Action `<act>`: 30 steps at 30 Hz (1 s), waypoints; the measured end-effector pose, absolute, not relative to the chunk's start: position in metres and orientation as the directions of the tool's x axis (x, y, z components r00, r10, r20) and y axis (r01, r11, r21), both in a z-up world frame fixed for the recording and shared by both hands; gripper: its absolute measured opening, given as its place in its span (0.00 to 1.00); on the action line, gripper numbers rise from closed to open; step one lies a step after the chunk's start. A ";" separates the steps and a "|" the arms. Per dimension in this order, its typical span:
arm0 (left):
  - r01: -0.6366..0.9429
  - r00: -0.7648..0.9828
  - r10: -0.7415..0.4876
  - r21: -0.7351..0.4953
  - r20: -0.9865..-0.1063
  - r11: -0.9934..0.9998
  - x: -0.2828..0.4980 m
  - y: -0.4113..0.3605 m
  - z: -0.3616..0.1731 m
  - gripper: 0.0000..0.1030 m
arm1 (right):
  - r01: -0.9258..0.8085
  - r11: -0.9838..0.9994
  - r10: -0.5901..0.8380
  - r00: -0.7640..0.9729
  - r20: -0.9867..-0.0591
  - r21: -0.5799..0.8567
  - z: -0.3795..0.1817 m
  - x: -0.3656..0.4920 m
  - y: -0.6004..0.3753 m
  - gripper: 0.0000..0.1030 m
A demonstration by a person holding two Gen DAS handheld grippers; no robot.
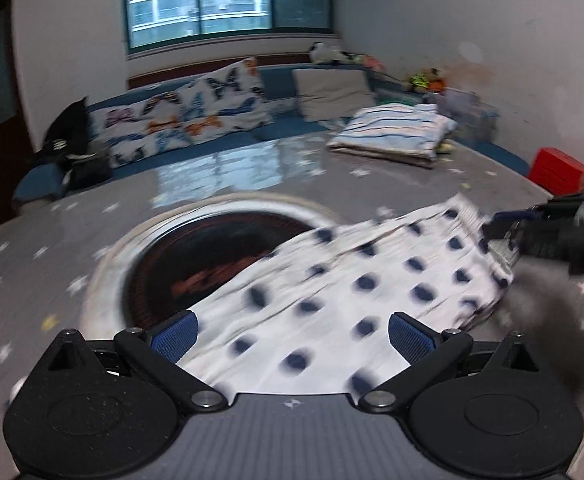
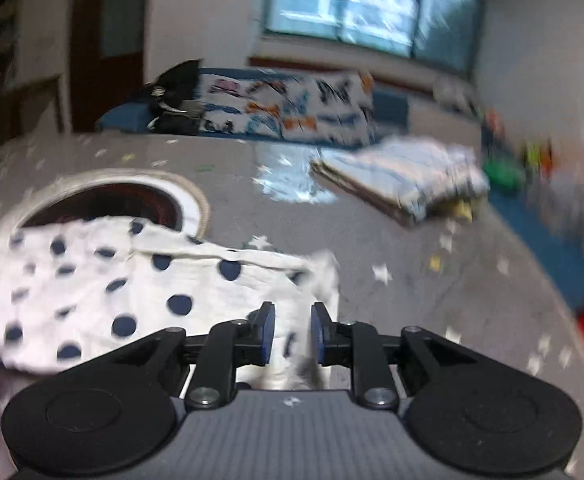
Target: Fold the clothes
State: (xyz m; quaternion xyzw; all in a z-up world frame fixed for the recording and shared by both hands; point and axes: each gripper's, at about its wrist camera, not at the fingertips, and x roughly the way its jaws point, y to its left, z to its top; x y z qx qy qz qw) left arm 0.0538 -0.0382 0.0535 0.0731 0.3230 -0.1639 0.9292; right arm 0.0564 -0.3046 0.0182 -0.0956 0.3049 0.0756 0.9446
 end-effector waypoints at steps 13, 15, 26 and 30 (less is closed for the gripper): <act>0.469 0.672 -0.374 -0.023 -0.640 0.883 0.122 -0.149 0.049 1.00 | -0.132 0.979 0.200 0.777 -0.597 0.157 0.014 0.035 -0.363 0.28; 0.505 0.659 -0.393 -0.009 -0.641 0.863 0.123 -0.165 0.043 0.99 | -0.107 0.967 0.231 0.758 -0.610 0.232 0.010 0.035 -0.378 0.28; 0.569 0.551 -0.394 -0.015 -0.735 0.822 0.143 -0.188 0.001 0.67 | -0.070 0.931 0.292 0.734 -0.614 0.359 -0.014 0.045 -0.389 0.36; 0.562 0.543 -0.405 -0.040 -0.735 0.826 0.144 -0.182 0.001 0.66 | -0.068 0.922 0.301 0.742 -0.599 0.380 -0.016 0.055 -0.381 0.35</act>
